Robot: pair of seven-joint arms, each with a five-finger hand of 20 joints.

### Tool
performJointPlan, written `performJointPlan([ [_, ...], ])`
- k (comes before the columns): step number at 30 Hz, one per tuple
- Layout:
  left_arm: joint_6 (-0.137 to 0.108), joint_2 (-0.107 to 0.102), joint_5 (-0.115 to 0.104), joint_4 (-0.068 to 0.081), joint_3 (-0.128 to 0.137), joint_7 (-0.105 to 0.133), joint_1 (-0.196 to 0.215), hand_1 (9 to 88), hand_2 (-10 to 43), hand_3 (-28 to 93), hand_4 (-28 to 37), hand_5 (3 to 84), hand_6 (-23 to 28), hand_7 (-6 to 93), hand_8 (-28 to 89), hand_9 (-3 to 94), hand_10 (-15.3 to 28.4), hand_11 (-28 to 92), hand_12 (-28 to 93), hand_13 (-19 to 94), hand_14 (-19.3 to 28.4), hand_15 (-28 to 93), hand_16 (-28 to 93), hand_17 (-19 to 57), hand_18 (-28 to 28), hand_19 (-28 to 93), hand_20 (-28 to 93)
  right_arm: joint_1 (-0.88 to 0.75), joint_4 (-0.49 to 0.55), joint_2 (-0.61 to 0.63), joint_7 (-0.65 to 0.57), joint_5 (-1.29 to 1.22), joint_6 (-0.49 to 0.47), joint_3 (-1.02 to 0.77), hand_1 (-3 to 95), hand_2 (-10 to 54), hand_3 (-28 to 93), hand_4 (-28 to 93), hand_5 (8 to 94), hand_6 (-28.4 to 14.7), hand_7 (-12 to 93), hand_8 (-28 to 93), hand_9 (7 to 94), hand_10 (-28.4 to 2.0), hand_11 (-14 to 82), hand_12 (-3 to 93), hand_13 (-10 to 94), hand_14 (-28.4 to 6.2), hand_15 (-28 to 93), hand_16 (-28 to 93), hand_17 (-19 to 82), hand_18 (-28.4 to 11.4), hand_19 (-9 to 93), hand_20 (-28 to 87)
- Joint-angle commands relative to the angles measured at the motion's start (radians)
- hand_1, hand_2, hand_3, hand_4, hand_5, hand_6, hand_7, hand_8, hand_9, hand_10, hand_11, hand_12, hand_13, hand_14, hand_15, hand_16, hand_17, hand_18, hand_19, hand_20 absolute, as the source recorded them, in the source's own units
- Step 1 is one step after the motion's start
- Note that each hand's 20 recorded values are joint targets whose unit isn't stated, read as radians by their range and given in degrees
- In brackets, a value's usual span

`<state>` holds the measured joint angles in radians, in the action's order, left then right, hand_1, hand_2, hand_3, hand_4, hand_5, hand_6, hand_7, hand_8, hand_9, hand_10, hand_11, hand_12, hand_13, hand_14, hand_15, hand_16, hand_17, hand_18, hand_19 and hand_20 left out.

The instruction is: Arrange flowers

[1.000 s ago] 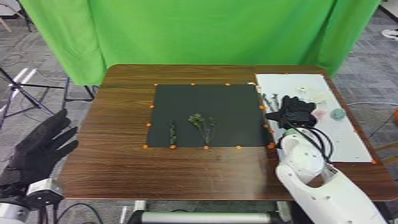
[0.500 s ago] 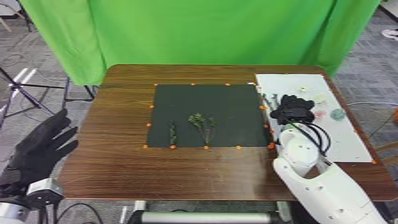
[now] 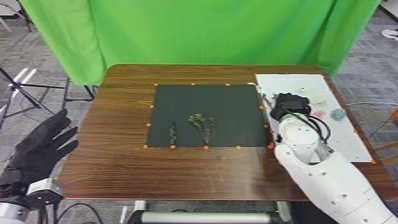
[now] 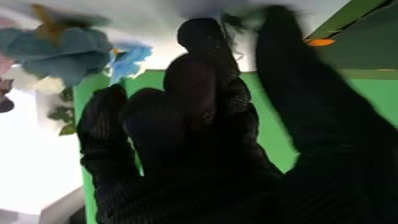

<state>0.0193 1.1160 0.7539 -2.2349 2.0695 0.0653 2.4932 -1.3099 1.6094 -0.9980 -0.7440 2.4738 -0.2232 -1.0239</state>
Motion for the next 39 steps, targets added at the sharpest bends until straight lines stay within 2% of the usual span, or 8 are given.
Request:
performJointPlan([
  [1, -0.001, 0.006, 0.001, -0.002, 0.004, -0.007, 0.016, 23.6, -1.9, 71, -28.3, 21.0, 0.1, 19.4, -10, 17.3, 8.6, 10, 19, 13, 11.7, 15, 7, -12.0, 17.8, 34, 10, -0.033, -0.029, -0.012, 0.015, -0.217, -0.094, -0.018, 51.1, -9.5, 74, -28, 71.4, 0.7, 47, 8, 73.5, -8.1, 49.2, 61.7, 70, -8.3, 80, 37, 26, -22.9, 80, 54],
  [5, -0.002, 0.006, 0.001, -0.002, 0.005, -0.006, 0.018, 23.5, -1.8, 71, -28.3, 21.0, 0.1, 19.3, -10, 17.3, 8.6, 10, 19, 13, 11.8, 15, 7, -12.0, 17.8, 34, 10, -0.064, -0.009, -0.016, 0.035, -0.321, -0.09, -0.07, 50.4, -9.5, 78, -28, 72.7, 0.7, 45, 11, 74.7, -7.9, 47.7, 63.1, 71, -8.2, 79, 38, 26, -22.9, 81, 54],
  [11, -0.004, 0.008, 0.001, -0.002, 0.003, -0.008, 0.015, 23.6, -1.7, 71, -28.3, 21.1, 0.2, 19.2, -10, 17.3, 8.6, 10, 19, 13, 11.8, 15, 7, -12.0, 17.8, 34, 10, -0.129, 0.077, -0.019, 0.037, -0.492, 0.08, -0.156, 46.7, -9.5, 84, -26, 70.8, 1.2, 47, 18, 74.6, -7.9, 49.1, 65.5, 71, -8.1, 81, 38, 27, -23.1, 82, 55],
  [16, -0.006, -0.001, -0.004, -0.001, 0.004, -0.003, 0.019, 23.6, -1.7, 71, -28.3, 21.1, 0.2, 19.1, -10, 17.3, 8.6, 10, 19, 13, 11.8, 15, 7, -12.0, 17.8, 34, 10, -0.161, 0.168, -0.026, 0.033, -0.593, 0.175, -0.213, 44.9, -9.5, 85, -23, 68.4, 1.0, 51, 18, 74.1, -8.2, 53.3, 64.8, 71, -8.3, 83, 39, 27, -23.1, 83, 55],
  [17, -0.002, 0.005, 0.0, -0.001, 0.004, -0.007, 0.014, 23.6, -1.7, 71, -28.3, 21.1, 0.2, 19.1, -10, 17.3, 8.6, 10, 19, 13, 11.8, 15, 7, -12.0, 17.8, 34, 10, -0.168, 0.187, -0.027, 0.035, -0.591, 0.191, -0.218, 44.8, -9.5, 85, -23, 68.1, 0.9, 52, 18, 74.0, -8.2, 53.6, 64.8, 71, -8.3, 83, 39, 27, -23.1, 83, 55],
  [24, 0.003, 0.011, 0.002, -0.002, 0.004, -0.012, 0.014, 23.6, -1.6, 71, -28.3, 21.1, 0.1, 19.3, -10, 17.3, 8.6, 10, 19, 13, 11.8, 15, 7, -12.0, 17.8, 34, 10, -0.214, 0.292, -0.036, 0.04, -0.459, 0.155, -0.187, 44.0, -9.5, 86, -21, 67.6, 0.6, 54, 17, 74.1, -8.3, 54.4, 64.7, 72, -8.4, 84, 39, 27, -23.1, 84, 55],
  [32, 0.003, 0.007, 0.0, 0.0, 0.002, -0.018, 0.01, 23.5, -1.4, 71, -28.3, 21.1, 0.1, 19.2, -10, 17.3, 8.6, 11, 19, 13, 11.8, 15, 7, -12.0, 17.8, 35, 10, -0.262, 0.326, -0.053, 0.072, -0.099, 0.111, -0.061, 43.5, -9.5, 85, -19, 67.9, 0.7, 55, 17, 74.7, -8.7, 55.0, 64.1, 72, -8.7, 84, 39, 27, -23.3, 84, 55],
  [39, 0.005, 0.005, -0.002, 0.002, 0.0, -0.02, 0.008, 23.5, -1.3, 71, -28.3, 21.1, 0.1, 19.2, -10, 17.3, 8.5, 10, 19, 13, 11.8, 15, 7, -12.0, 17.8, 35, 10, -0.282, 0.315, -0.095, 0.058, 0.037, 0.073, -0.006, 43.4, -9.5, 85, -18, 68.2, 0.9, 55, 16, 74.7, -8.6, 55.2, 64.0, 72, -8.4, 84, 39, 28, -23.5, 84, 55],
])
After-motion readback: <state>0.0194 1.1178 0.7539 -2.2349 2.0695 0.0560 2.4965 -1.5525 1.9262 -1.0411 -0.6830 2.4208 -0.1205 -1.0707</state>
